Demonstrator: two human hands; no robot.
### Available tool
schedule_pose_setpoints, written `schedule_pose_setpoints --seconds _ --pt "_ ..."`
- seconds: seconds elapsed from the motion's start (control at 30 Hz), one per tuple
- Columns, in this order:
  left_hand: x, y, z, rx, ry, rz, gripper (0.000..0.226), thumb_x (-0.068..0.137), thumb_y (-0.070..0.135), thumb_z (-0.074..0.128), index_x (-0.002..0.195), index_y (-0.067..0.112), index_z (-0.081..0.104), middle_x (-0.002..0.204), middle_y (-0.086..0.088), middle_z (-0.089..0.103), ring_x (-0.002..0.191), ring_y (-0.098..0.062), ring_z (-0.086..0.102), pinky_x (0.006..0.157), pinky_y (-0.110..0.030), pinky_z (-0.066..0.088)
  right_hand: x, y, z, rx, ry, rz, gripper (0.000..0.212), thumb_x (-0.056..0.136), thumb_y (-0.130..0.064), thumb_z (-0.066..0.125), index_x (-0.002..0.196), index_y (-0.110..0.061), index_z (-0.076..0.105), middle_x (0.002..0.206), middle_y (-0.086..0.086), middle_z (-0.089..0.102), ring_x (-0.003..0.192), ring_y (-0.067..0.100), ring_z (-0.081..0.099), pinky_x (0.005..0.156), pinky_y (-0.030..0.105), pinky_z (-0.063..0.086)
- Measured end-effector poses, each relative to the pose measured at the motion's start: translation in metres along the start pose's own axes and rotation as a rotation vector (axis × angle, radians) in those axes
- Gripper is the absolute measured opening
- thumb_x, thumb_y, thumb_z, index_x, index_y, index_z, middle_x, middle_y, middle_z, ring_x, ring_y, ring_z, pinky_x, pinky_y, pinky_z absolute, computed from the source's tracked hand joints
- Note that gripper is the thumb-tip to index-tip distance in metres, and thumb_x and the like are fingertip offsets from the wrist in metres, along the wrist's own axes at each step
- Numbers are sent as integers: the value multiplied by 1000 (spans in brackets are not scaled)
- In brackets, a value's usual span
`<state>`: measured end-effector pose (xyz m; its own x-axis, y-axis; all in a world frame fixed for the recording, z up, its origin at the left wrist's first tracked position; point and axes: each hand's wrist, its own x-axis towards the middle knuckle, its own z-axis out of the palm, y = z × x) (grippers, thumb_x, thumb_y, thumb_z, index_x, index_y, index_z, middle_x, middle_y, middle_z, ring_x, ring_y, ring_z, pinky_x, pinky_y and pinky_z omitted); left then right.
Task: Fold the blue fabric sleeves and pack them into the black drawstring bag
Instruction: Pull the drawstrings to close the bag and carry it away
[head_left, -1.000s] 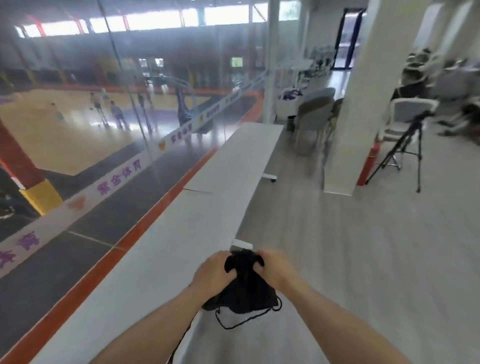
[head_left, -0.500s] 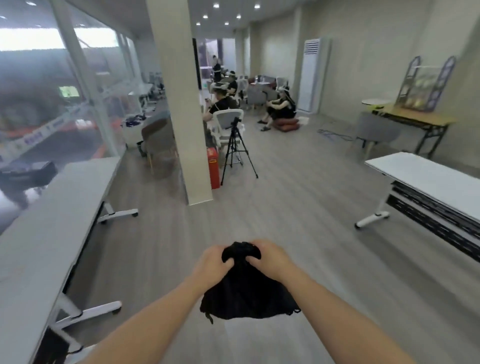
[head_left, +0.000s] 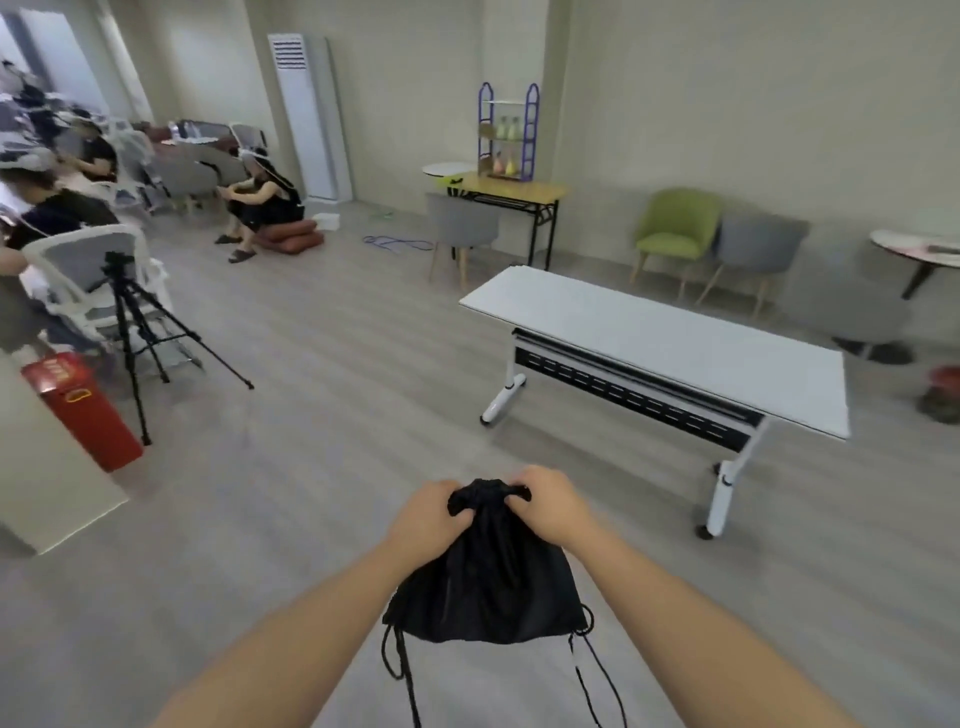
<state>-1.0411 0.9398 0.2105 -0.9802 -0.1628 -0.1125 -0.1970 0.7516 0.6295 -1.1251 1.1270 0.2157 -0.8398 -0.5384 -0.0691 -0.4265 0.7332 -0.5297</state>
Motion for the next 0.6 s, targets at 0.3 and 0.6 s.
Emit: schedule_pose_setpoints --seconds 0.3,0.6 --pt "243 75 9 -11 -71 160 15 82 43 58 89 31 65 78 12 68 73 -5 64 70 -35 56 164 107 -101 -40 194 134 20 95 -30 57 100 -18 73 99 6 66 95 29 62 81 42 51" --pt "474 154 -11 53 12 203 11 91 28 61 92 18 65 91 3 69 76 -16 63 59 -23 42 364 200 -212 -127 263 75 25 94 -33 55 81 -19 71 84 0 68 83 22 57 76 42 51"
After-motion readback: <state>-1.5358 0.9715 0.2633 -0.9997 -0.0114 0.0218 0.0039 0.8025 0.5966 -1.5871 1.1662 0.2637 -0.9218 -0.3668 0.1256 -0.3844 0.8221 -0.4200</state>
